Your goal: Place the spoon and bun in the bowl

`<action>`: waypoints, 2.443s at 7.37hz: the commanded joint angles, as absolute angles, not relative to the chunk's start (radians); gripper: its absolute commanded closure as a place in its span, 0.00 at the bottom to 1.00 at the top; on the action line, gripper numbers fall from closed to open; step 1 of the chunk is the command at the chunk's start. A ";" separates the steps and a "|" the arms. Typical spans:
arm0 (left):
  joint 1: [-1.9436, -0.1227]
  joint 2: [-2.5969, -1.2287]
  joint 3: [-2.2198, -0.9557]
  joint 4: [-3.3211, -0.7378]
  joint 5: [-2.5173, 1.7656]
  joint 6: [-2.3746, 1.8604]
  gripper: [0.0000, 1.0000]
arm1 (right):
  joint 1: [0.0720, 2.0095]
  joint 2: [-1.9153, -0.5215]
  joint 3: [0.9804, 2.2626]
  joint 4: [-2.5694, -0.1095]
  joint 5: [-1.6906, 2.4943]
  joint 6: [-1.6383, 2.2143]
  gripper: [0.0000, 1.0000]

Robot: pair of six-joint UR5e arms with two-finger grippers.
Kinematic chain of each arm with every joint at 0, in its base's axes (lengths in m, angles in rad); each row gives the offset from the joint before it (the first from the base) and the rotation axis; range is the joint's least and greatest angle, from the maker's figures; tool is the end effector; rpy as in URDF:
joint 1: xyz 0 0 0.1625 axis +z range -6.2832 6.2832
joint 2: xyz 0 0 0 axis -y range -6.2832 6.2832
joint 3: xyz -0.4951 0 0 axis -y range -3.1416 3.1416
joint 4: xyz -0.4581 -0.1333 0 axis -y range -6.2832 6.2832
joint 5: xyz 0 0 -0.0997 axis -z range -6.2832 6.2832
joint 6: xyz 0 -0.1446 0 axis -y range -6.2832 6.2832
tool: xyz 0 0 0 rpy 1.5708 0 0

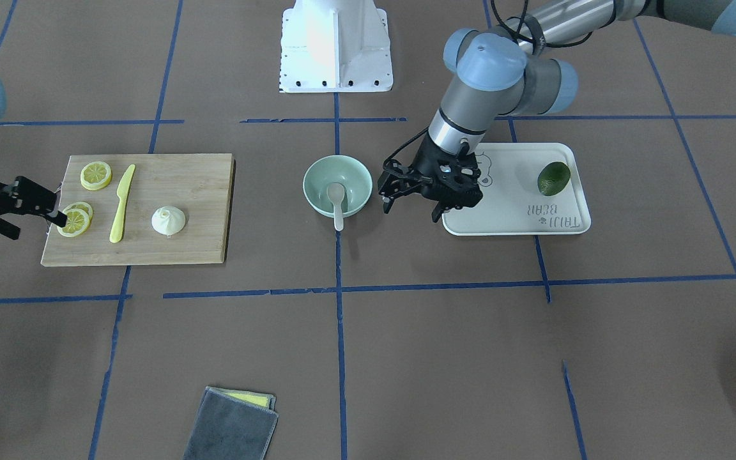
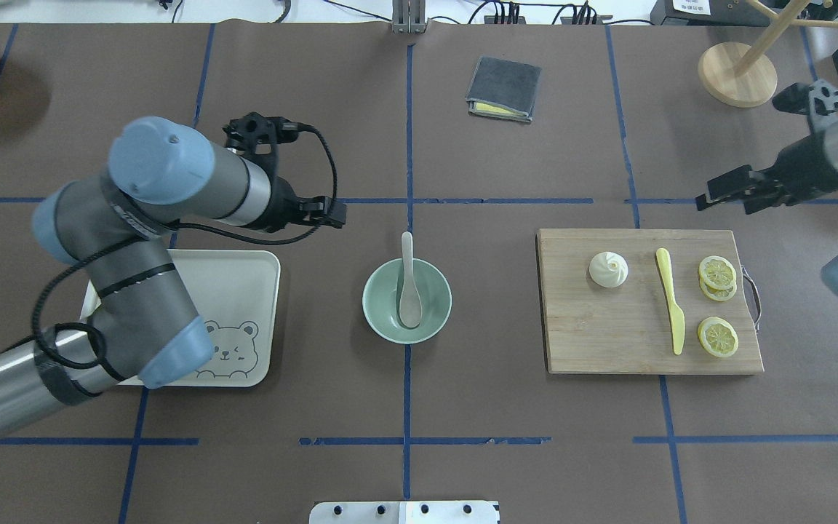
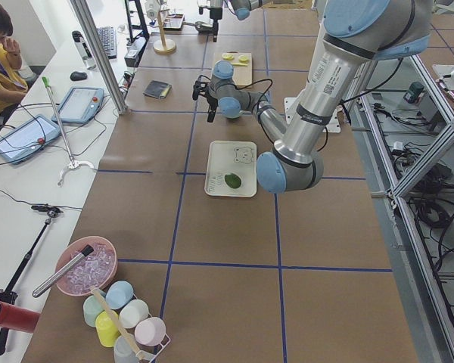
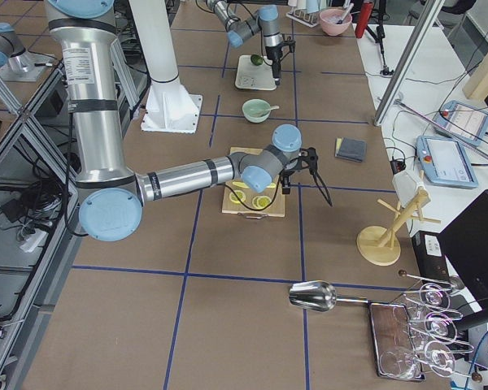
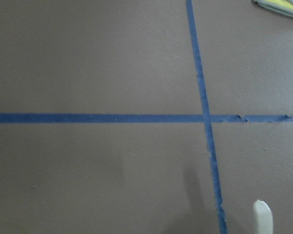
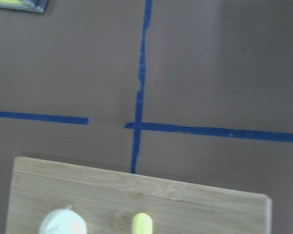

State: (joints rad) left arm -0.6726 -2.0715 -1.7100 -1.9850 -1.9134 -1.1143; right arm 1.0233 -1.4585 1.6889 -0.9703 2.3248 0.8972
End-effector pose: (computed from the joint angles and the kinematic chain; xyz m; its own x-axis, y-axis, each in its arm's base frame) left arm 0.5517 -0.5477 0.3039 0.5048 0.1287 -0.8536 0.1513 0.9603 0.2343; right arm -0.3073 -0.5699 0.5473 0.4984 -0.0561 0.8651 -0.0618 0.9931 0.1000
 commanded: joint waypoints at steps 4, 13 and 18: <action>-0.765 -1.901 -1.839 -1.950 -1.974 -0.994 0.00 | 0.717 -1.393 1.776 -1.153 2.032 1.035 0.06; -0.761 -1.902 -1.841 -1.950 -1.973 -1.051 0.00 | 0.658 -1.364 1.763 -1.213 1.925 1.031 0.15; -0.758 -1.904 -1.838 -1.950 -1.973 -1.054 0.00 | 0.660 -1.362 1.759 -1.213 1.887 1.029 0.54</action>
State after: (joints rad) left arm -0.7584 -1.9031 -1.8371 -1.9497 -1.9731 -1.0532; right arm 0.6593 -1.3627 1.7585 -1.2134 1.8932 1.0293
